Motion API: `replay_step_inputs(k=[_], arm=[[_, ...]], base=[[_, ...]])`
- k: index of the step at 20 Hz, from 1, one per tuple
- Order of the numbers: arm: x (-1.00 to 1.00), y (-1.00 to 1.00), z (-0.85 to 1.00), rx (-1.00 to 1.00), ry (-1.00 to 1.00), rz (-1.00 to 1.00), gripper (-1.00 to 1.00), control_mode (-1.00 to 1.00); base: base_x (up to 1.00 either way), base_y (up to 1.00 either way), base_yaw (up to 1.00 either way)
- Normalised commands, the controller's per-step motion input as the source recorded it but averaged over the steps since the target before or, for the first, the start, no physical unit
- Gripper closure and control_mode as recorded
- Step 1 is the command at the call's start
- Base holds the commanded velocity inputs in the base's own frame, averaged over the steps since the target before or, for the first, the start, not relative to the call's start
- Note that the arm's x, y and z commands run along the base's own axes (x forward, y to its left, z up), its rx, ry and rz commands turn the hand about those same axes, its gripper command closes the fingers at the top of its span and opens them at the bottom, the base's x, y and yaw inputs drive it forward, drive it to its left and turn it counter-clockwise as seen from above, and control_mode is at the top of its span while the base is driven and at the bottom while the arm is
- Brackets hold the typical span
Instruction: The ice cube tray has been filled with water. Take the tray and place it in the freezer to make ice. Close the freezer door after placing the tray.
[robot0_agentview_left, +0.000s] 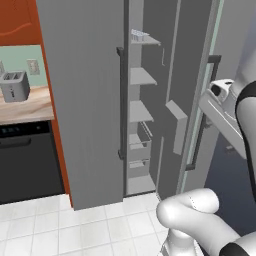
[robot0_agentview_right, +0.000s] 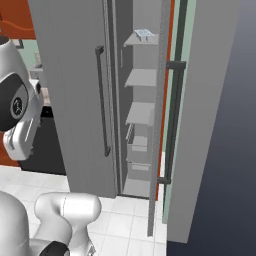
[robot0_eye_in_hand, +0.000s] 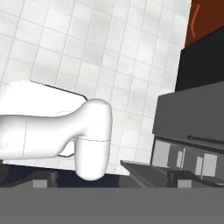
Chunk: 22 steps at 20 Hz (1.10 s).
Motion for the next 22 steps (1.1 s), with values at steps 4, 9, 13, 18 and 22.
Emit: replay_step_inputs(k=[4, 9, 13, 18, 22], arm=[[0.0, 0.0, 0.0, 0.0, 0.0, 0.0, -1.0, 1.0], [0.28, 0.12, -0.06, -0.01, 0.0, 0.0, -1.0, -1.0], [0.03, 0.0, 0.0, -0.01, -0.11, 0.0, -1.0, -1.0], [0.0, -0.13, 0.07, 0.0, -0.12, 0.0, -1.0, -1.0], [-0.01, -0.37, 0.27, 0.0, -0.03, -0.04, -1.0, -1.0]], base=[[0.17, 0.2, 0.0], [0.06, 0.04, 0.0], [0.0, 0.0, 0.0], [0.0, 0.0, 0.0], [0.0, 0.0, 0.0]])
